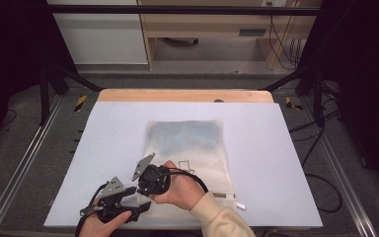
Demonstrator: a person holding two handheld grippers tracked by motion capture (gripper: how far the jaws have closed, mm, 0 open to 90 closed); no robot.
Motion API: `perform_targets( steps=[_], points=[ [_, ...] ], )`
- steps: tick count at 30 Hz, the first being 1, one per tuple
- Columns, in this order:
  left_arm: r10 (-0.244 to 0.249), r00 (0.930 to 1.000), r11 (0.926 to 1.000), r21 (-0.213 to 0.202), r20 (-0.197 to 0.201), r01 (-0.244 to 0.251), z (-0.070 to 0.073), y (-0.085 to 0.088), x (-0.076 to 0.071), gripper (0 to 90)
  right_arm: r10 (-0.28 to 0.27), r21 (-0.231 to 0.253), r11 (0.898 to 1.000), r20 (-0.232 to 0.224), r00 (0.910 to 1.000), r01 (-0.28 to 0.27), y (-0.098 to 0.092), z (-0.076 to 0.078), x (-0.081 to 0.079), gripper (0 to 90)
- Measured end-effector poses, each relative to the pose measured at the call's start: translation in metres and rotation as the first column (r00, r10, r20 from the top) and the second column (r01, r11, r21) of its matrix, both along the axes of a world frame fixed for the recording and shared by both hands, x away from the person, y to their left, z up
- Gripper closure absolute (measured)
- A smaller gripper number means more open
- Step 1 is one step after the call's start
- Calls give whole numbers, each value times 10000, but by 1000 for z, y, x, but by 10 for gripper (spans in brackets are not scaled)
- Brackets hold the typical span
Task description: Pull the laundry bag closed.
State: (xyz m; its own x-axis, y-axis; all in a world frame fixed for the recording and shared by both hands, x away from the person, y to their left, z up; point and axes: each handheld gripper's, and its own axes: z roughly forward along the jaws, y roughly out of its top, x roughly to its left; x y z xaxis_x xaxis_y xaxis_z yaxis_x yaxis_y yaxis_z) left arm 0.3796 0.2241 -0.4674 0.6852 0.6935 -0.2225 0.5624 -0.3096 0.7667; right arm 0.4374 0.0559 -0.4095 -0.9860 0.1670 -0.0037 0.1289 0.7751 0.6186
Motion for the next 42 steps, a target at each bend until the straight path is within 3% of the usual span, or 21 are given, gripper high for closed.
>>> perform_targets(
  steps=[6,15,27,36,42],
  points=[
    [-556,9975,9975,-469,-431,536,-3,3,6,370,-39,111,9999,-8,10000,39,-1,3,0,817],
    [-1250,9894,9860,-1202,-744,1155,-5,3,15,491,-29,131,9999,4,10000,29,-2,3,0,817],
    [-1682,9835,9799,-1199,-673,1594,-10,-5,28,550,-74,251,9997,-1,10000,74,-5,3,2,817],
    [-1808,9797,9777,-1236,-864,1696,-10,-3,29,710,-2,141,9999,39,10000,1,-7,2,1,817],
    [-1781,9803,9783,-1221,-849,1672,-7,-4,27,681,-10,153,9999,114,9999,8,-8,2,1,817]
  ],
)
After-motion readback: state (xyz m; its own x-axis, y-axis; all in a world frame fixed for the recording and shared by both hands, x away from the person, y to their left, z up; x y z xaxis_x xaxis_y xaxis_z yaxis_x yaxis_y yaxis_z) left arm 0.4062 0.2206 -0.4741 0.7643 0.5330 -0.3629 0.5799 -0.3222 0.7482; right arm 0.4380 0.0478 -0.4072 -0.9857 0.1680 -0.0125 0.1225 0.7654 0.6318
